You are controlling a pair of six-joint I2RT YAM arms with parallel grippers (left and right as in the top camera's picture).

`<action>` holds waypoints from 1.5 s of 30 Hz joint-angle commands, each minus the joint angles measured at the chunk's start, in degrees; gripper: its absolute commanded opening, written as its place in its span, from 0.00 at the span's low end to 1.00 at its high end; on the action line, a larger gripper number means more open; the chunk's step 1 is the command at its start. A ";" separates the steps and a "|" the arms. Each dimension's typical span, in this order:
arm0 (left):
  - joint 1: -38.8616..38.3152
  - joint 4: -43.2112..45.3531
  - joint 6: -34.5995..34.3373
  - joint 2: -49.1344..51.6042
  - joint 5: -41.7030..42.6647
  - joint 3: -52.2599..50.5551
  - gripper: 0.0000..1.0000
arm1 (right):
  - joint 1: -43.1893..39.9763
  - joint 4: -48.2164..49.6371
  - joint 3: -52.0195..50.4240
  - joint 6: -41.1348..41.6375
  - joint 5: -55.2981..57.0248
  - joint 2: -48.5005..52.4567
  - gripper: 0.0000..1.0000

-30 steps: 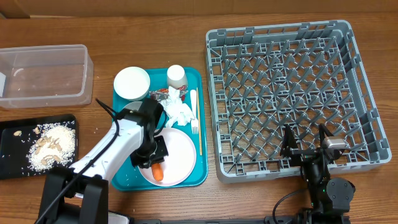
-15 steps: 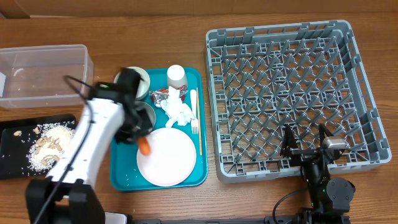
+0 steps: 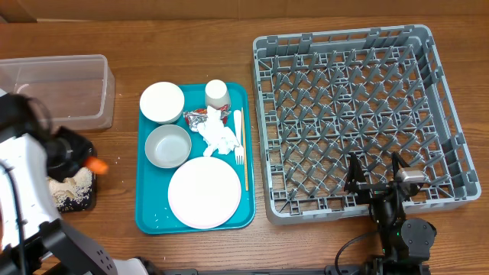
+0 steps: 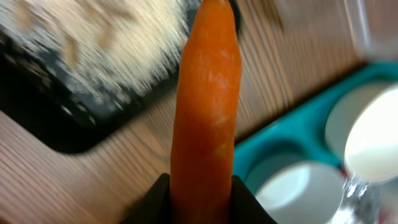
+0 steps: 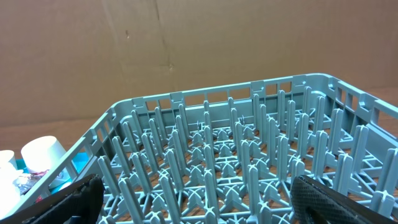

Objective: Sort waste into correct bins and load items into the dishwasher rack
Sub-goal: 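Carry the carrot left and drop it onto the black tray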

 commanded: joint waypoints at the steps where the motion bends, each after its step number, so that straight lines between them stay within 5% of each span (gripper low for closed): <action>1: 4.81 1.70 -0.98 0.42 1.25 0.68 0.12 | -0.22 0.31 -0.61 -0.17 0.42 -0.63 1.00; 14: 14.40 7.93 -4.17 0.50 -11.15 0.13 0.17 | -0.22 0.31 -0.61 -0.17 0.42 -0.61 1.00; 37: 14.45 11.37 -6.58 12.39 -9.20 0.04 0.27 | -0.22 0.31 -0.61 -0.17 0.42 -0.61 1.00; 41: 14.45 11.72 -6.56 12.39 -9.20 0.04 0.64 | -0.22 0.31 -0.61 -0.17 0.42 -0.61 1.00; 45: 14.45 11.45 -6.51 12.39 -8.92 0.11 0.72 | -0.22 0.31 -0.61 -0.17 0.42 -0.61 1.00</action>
